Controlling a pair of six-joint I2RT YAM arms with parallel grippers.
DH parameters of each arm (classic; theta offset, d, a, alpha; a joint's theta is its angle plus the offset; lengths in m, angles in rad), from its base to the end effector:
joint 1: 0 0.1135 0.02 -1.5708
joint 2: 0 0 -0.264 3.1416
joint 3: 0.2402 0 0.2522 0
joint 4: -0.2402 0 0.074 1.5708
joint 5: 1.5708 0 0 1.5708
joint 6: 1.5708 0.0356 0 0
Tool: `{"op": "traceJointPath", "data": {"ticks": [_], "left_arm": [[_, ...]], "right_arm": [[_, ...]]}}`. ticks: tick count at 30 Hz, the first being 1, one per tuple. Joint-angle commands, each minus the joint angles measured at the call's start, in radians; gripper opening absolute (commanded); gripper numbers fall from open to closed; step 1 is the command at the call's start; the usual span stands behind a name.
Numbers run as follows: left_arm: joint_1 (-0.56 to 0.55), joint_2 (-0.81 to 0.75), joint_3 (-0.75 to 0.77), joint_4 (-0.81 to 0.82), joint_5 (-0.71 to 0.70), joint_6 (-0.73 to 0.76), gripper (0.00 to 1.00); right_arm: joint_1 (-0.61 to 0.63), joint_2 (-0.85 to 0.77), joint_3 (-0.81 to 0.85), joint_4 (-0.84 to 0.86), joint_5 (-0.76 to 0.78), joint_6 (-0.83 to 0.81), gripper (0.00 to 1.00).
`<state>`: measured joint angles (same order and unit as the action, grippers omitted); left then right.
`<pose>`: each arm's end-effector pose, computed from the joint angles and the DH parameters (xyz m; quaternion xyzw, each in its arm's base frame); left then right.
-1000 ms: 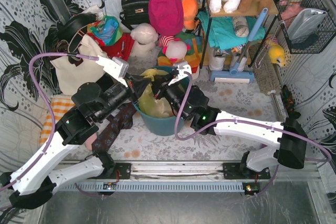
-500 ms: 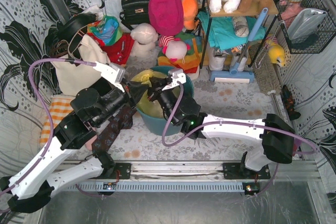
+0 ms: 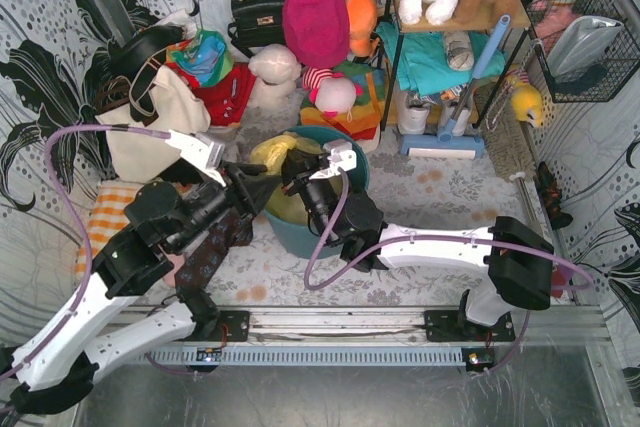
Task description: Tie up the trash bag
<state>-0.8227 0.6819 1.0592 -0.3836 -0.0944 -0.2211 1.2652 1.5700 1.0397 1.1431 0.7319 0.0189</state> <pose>0.0910 -0.0931 0.4252 0.1782 0.6866 -0.3220 0.6270 0.1261 0.3206 0.3632 0.0067 0.5348 0.3642 0.7624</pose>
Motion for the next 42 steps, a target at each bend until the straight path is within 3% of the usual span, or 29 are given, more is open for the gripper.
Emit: {"op": "traceJointPath", "data": {"ticks": [1,5,11,20,25,30,33,39,42], "left_arm": [[0.008,-0.068,0.057,-0.043,-0.095,-0.010,0.52],[0.008,-0.107,0.101,-0.065,-0.172,0.007,0.59],[0.008,-0.035,0.170,-0.141,-0.255,0.047,0.63],[0.032,0.113,0.198,-0.115,-0.131,0.091,0.71],[0.202,0.119,0.161,-0.076,0.068,0.074,0.72],[0.475,0.122,0.104,-0.021,0.441,0.024,0.74],[0.583,0.119,0.053,0.045,0.664,-0.012,0.74],[0.626,0.123,-0.028,0.175,0.942,-0.078,0.72],[0.627,0.118,-0.049,0.199,0.996,-0.090,0.61]], "right_arm": [[0.007,0.011,-0.007,0.069,0.023,-0.022,0.00],[0.008,0.006,-0.011,0.067,0.024,-0.019,0.00],[0.010,-0.004,-0.019,0.057,0.018,-0.018,0.00],[0.011,-0.024,-0.029,0.043,0.022,-0.019,0.00],[0.013,-0.034,-0.029,0.037,0.023,-0.020,0.00],[0.016,-0.036,-0.030,0.038,0.025,-0.027,0.00],[0.017,-0.040,-0.031,0.036,0.029,-0.034,0.00],[0.018,-0.039,-0.036,0.052,0.043,-0.049,0.00],[0.019,-0.036,-0.035,0.054,0.046,-0.053,0.00]]}}
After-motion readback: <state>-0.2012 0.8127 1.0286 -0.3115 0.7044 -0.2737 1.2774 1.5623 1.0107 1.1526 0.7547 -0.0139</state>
